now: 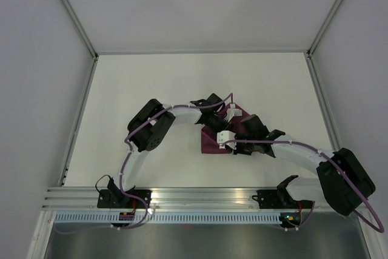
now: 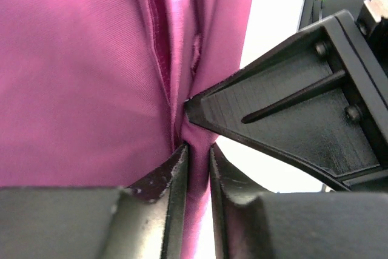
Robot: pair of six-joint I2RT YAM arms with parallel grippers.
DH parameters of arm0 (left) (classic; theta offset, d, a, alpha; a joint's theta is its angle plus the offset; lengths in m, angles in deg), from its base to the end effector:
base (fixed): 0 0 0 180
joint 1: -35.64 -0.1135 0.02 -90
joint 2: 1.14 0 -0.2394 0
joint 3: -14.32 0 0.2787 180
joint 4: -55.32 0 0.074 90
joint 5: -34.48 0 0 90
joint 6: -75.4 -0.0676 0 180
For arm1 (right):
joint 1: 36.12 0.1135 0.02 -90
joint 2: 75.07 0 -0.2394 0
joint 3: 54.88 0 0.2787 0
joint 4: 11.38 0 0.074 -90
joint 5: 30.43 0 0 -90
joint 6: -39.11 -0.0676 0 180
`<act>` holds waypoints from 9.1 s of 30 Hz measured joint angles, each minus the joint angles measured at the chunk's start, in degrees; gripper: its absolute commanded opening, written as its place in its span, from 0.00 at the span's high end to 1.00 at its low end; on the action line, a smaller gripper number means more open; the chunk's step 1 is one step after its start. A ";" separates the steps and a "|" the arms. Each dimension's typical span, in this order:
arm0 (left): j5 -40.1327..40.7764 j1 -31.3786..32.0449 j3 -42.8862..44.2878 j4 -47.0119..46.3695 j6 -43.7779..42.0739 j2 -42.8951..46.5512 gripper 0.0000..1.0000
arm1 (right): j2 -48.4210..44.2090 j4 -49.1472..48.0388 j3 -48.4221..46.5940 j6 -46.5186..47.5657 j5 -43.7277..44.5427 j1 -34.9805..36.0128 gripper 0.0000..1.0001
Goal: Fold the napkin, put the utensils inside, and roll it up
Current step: Roll the napkin at the center of the board.
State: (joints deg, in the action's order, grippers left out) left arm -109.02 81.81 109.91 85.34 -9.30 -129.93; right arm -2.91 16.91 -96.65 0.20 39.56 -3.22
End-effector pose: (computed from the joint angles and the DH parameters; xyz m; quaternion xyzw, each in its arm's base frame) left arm 0.2756 -0.3656 0.0455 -0.4010 -0.7776 0.4842 0.0038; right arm 0.2045 0.1599 0.0829 -0.6693 0.6734 0.1232 0.2889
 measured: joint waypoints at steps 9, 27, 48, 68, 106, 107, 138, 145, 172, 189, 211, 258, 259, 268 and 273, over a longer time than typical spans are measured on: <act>3.72 -0.09 -1.49 0.15 2.75 2.84 0.60 | 3.34 1.75 -2.89 0.24 -1.18 0.00 0.94; 24.28 -7.41 -14.97 -2.51 7.74 17.75 0.60 | 11.06 6.78 -9.77 2.19 -7.43 -3.72 0.97; 51.84 4.20 -47.91 -36.92 -5.25 52.00 0.57 | 40.72 42.69 -39.60 13.81 -24.85 -15.26 0.98; 62.62 25.00 -37.83 -43.56 -31.65 26.16 0.45 | 52.74 59.06 -48.02 15.23 -27.78 -16.06 0.97; 46.73 18.05 -28.89 -37.48 -29.94 19.65 0.98 | 48.85 57.51 -49.90 11.78 -24.57 -17.03 0.44; 46.03 17.75 -28.70 -37.05 -29.49 19.65 0.98 | 47.63 55.49 -49.90 10.97 -24.13 -17.25 0.44; 9.51 0.22 -5.62 -11.56 -8.70 5.70 0.98 | -5.22 17.38 -13.68 -4.63 -22.56 -27.04 0.36; 4.07 -2.32 -1.55 -5.07 -6.56 2.78 0.98 | -7.69 9.99 -3.89 -2.34 -15.47 -16.20 0.34; -3.56 -4.11 3.69 7.96 -5.20 -2.03 0.96 | 1.14 -15.19 3.54 0.39 2.54 4.37 0.45; -3.23 -5.62 4.98 12.66 -5.20 -1.62 0.59 | 6.82 -7.37 -2.91 2.16 0.92 4.68 0.83; 27.63 -14.40 -21.00 -10.84 6.60 28.30 0.64 | 24.98 17.92 -24.15 8.48 -16.17 -5.62 0.89; 58.14 22.05 -36.37 -37.53 -31.08 26.25 0.53 | 49.05 52.78 -45.24 10.56 -28.02 -11.69 0.90; 58.12 22.05 -36.04 -37.70 -31.21 25.68 0.53 | 49.20 52.92 -45.38 10.45 -28.04 -11.69 0.89; 56.83 22.23 -34.75 -37.81 -31.26 24.00 0.94 | 49.66 53.77 -45.51 9.99 -28.02 -11.98 0.89; 55.76 22.21 -34.18 -37.42 -31.17 23.58 0.98 | 49.70 54.27 -45.51 9.94 -27.52 -12.17 0.81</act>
State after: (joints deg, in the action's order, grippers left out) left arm -53.26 104.02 75.72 47.92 -40.47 -106.34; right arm 46.79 71.18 -142.16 10.15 12.04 -15.39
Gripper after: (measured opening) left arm 0.090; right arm 0.303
